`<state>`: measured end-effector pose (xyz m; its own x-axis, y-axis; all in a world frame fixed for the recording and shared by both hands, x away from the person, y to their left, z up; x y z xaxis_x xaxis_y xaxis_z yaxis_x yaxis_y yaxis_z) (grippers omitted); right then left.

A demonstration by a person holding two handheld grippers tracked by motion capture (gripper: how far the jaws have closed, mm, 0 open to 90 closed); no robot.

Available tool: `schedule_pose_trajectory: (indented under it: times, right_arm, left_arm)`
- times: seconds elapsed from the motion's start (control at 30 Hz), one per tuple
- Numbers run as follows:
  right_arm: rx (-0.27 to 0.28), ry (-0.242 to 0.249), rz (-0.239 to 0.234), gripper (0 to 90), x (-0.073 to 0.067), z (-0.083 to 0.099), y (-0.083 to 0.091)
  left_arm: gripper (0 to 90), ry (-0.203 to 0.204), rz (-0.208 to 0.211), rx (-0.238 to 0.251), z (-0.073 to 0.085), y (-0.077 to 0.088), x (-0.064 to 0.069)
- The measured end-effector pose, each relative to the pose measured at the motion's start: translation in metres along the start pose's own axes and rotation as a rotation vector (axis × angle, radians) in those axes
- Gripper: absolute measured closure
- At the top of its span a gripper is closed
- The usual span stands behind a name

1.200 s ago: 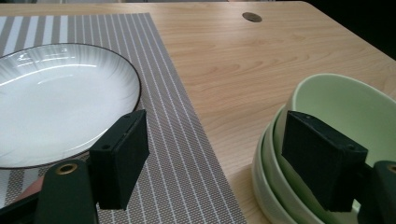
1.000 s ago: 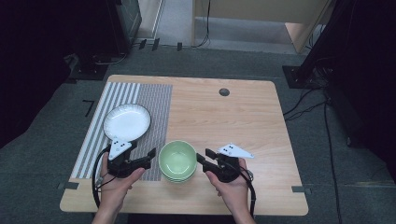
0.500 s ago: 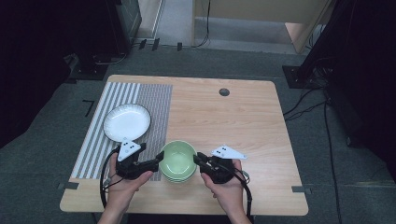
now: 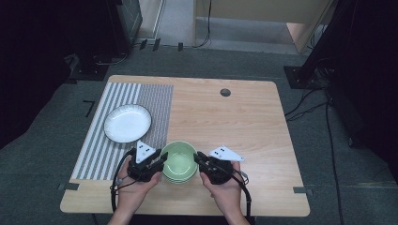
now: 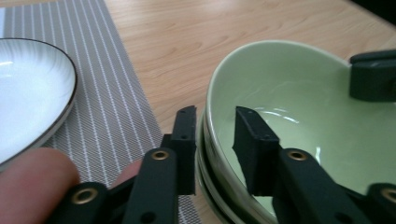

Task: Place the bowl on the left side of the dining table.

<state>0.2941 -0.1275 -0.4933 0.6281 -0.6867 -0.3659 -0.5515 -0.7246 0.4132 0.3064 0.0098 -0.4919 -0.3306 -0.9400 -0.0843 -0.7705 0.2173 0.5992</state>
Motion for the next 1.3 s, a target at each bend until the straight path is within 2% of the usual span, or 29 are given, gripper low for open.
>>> schedule_pose_trajectory:
  times: [0.1, 0.17, 0.27, 0.4, 0.67, 0.77, 0.87, 0.93, 1.0, 1.13, 1.23, 1.3]
  right_arm:
    - [-0.008, 0.021, 0.021, 82.0, 0.0, -0.001, -0.001]
    - [-0.013, 0.019, 0.014, 81.9, 0.001, -0.001, -0.001]
    - [-0.03, 0.01, 0.014, 81.6, 0.001, -0.001, -0.003]
    - [-0.051, 0.023, 0.028, 81.4, 0.001, -0.002, -0.007]
    - [-0.084, 0.032, 0.054, 82.4, 0.004, 0.0, -0.015]
    - [-0.084, 0.054, 0.079, 84.7, 0.005, -0.003, -0.017]
    - [-0.081, 0.098, 0.101, 86.0, 0.005, -0.005, -0.017]
    - [-0.076, 0.104, 0.108, 86.5, 0.005, -0.006, -0.017]
    - [-0.045, 0.136, 0.113, 87.5, 0.004, -0.014, -0.013]
    - [-0.032, 0.21, 0.141, 87.7, 0.0, -0.018, -0.01]
    - [-0.021, 0.236, 0.155, 87.7, -0.001, -0.019, -0.009]
    - [-0.011, 0.256, 0.164, 87.7, -0.003, -0.02, -0.008]
  left_arm:
    - [76.7, -0.018, -0.016, -0.02, -0.001, -0.004, 0.002]
    - [78.3, -0.029, -0.025, -0.02, -0.002, -0.004, 0.002]
    - [79.8, -0.02, -0.028, -0.015, -0.004, -0.006, 0.002]
    - [82.6, 0.006, -0.026, 0.011, -0.006, -0.007, 0.001]
    - [84.4, -0.019, -0.027, 0.056, -0.01, -0.006, 0.003]
    - [84.4, -0.023, -0.03, 0.075, -0.012, -0.005, 0.003]
    - [84.5, -0.025, -0.028, 0.084, -0.013, -0.003, 0.003]
    - [84.5, -0.027, -0.023, 0.09, -0.013, -0.002, 0.003]
    - [85.0, -0.017, -0.008, 0.095, -0.014, -0.002, 0.003]
    - [84.4, -0.005, 0.014, 0.087, -0.014, -0.002, 0.004]
    - [82.7, 0.012, 0.025, 0.08, -0.014, -0.003, 0.004]
    - [77.9, 0.014, 0.036, 0.063, -0.013, -0.004, 0.006]
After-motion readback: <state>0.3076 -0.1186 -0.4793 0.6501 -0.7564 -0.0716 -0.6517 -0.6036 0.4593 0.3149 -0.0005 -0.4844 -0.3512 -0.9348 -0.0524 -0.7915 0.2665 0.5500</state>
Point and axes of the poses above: each handheld gripper's, and its own axes: y roughly backward along the jaws, z roughly out of its underside, x roughly to its right, the point moved 10 cm from there along -y, roughly forward along the jaws, and after that the axes turned 14 degrees about -z, right-handed, at the moved point
